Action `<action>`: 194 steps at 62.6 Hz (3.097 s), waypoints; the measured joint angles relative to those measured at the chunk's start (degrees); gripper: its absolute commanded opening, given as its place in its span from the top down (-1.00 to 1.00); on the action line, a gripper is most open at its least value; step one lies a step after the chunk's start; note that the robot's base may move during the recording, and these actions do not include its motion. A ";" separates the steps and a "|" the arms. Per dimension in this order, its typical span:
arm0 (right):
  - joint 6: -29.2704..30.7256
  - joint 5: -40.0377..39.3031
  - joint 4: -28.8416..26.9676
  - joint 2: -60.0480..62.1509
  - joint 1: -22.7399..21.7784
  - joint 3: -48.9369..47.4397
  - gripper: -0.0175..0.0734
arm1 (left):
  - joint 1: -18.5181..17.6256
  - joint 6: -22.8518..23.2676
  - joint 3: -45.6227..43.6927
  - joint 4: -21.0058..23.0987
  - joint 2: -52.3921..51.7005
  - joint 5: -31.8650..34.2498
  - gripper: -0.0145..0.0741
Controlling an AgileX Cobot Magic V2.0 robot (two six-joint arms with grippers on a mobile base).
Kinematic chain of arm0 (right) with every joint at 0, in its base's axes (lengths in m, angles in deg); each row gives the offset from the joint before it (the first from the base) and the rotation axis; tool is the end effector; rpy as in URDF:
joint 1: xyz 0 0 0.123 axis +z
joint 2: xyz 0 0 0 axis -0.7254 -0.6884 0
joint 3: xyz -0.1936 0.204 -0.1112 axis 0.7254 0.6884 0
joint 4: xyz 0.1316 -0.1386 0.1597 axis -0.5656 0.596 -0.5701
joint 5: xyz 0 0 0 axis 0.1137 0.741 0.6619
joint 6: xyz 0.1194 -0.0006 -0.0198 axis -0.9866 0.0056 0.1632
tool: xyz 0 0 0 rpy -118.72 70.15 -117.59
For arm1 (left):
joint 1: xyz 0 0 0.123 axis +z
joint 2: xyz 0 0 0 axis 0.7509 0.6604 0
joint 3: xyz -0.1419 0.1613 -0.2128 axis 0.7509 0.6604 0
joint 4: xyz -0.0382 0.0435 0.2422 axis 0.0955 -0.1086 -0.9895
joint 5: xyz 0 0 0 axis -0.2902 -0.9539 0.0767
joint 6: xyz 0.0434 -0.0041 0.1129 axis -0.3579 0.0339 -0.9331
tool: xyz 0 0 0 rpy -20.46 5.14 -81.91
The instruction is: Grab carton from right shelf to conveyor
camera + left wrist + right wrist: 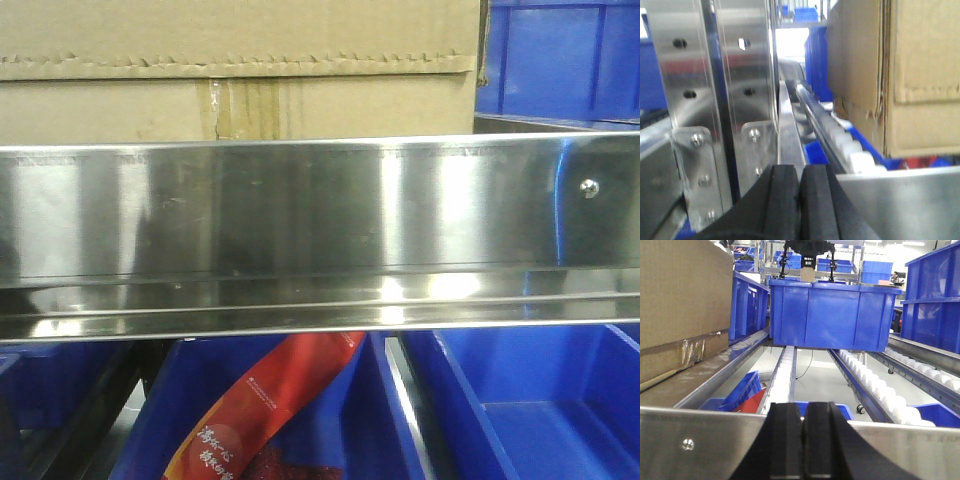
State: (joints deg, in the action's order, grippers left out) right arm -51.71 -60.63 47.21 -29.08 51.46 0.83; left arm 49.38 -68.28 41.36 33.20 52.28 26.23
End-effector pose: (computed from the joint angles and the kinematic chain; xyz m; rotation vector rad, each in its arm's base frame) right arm 0.0660 0.0062 0.2127 -0.0880 1.5090 0.0500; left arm 0.0665 0.0008 0.2118 0.0418 1.5144 0.0632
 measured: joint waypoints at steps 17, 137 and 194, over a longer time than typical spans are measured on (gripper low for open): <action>0.00 -0.34 -2.23 0.00 0.00 -0.47 0.76 | 0.00 0.00 0.10 3.33 0.00 6.93 0.64; -10.67 65.61 -0.72 -93.14 17.80 -118.44 -0.52 | -14.11 19.79 -109.72 -15.36 89.26 -65.47 -0.42; -13.67 65.24 2.02 -104.75 18.05 -118.78 0.78 | -10.30 18.56 -109.97 -10.81 97.91 -65.51 0.67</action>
State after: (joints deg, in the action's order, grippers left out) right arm -65.38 4.62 49.23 -133.84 69.51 -117.94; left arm 39.08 -49.73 -68.61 22.39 150.19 -39.28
